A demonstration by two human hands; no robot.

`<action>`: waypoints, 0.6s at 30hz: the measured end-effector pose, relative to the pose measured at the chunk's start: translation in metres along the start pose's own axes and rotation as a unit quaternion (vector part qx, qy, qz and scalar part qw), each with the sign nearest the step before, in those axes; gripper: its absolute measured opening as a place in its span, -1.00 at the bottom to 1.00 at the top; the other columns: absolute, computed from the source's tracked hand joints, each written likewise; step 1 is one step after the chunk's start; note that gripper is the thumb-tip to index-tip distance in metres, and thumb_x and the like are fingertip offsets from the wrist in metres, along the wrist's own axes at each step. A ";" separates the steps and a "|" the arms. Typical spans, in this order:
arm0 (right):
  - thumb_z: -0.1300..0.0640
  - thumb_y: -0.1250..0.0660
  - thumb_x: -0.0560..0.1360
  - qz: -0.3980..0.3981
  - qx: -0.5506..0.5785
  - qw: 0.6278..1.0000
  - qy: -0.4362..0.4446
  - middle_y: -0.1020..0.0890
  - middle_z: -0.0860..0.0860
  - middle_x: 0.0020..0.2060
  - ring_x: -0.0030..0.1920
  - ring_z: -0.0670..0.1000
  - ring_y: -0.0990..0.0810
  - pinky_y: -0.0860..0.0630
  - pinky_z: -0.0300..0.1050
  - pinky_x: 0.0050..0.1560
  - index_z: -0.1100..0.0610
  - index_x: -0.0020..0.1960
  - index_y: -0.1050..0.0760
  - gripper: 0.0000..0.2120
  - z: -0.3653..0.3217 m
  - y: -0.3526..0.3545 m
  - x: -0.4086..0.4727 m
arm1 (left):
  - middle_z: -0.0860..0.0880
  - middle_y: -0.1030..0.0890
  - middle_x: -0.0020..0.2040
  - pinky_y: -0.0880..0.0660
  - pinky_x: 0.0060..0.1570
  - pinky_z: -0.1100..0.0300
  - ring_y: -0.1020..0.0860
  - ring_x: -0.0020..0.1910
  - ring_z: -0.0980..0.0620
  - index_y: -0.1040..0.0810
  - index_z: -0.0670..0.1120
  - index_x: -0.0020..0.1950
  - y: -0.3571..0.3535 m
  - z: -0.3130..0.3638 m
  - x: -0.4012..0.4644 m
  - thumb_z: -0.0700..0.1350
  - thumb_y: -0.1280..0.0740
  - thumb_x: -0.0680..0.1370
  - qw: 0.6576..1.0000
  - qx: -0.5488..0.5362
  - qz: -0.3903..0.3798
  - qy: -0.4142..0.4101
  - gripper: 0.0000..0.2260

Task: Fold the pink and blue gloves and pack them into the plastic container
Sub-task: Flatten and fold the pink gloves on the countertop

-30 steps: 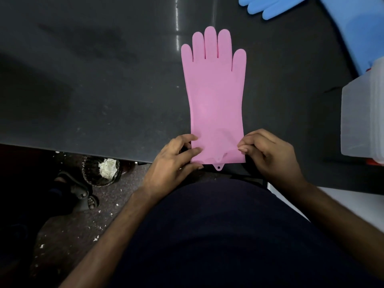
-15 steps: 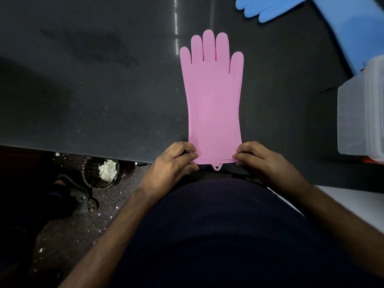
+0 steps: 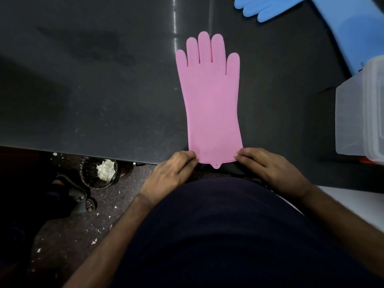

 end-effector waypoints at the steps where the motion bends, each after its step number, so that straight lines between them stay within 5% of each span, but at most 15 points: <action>1: 0.35 -0.35 0.52 0.005 -0.010 1.000 0.000 -0.66 0.29 0.15 0.10 0.24 -0.69 -0.65 0.04 0.00 0.40 0.26 -0.58 -0.68 -0.001 0.000 0.000 | -0.19 -0.64 0.22 -0.58 -0.08 0.09 -0.57 0.20 -0.07 -0.63 -0.28 0.29 -0.003 -0.002 -0.003 -0.29 -0.56 0.48 1.000 0.001 0.003 0.000 -0.62; 6: 0.34 -0.36 0.55 0.055 -0.020 0.998 -0.014 -0.66 0.26 0.11 0.04 0.23 -0.68 -0.62 0.03 0.00 0.38 0.22 -0.61 -0.73 -0.005 0.000 0.000 | -0.10 -0.53 0.29 -0.61 -0.05 0.04 -0.55 0.21 -0.04 -0.63 -0.26 0.30 -0.004 -0.002 -0.007 -0.30 -0.54 0.49 0.998 -0.033 0.042 0.025 -0.62; 12: 0.29 -0.41 0.58 0.239 -0.057 0.969 -0.041 -0.70 0.14 0.00 -0.04 0.16 -0.68 -0.60 0.06 0.01 0.29 0.05 -0.68 -0.89 -0.004 0.033 0.030 | -0.19 -0.64 0.16 -0.58 0.17 0.12 -0.65 0.12 -0.10 -0.67 -0.31 0.21 0.034 -0.003 0.029 -0.32 -0.38 0.63 0.980 -0.062 0.186 0.042 -0.82; 18: 0.23 -0.36 0.62 0.324 -0.088 0.940 -0.056 -0.71 0.16 -0.03 -0.06 0.12 -0.65 -0.54 -0.03 0.04 0.31 0.07 -0.67 -0.83 -0.005 0.098 0.070 | -0.12 -0.63 0.13 -0.49 0.22 0.20 -0.62 0.11 -0.07 -0.67 -0.29 0.18 0.091 -0.003 0.082 -0.30 -0.35 0.66 0.939 -0.058 0.338 0.030 -0.85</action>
Point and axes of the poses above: each hand's wrist, its own x-axis towards the middle knuckle, its own y-axis out of the back of the hand, z = x × y, the point moved 1 cm from there along x, towards the middle knuckle
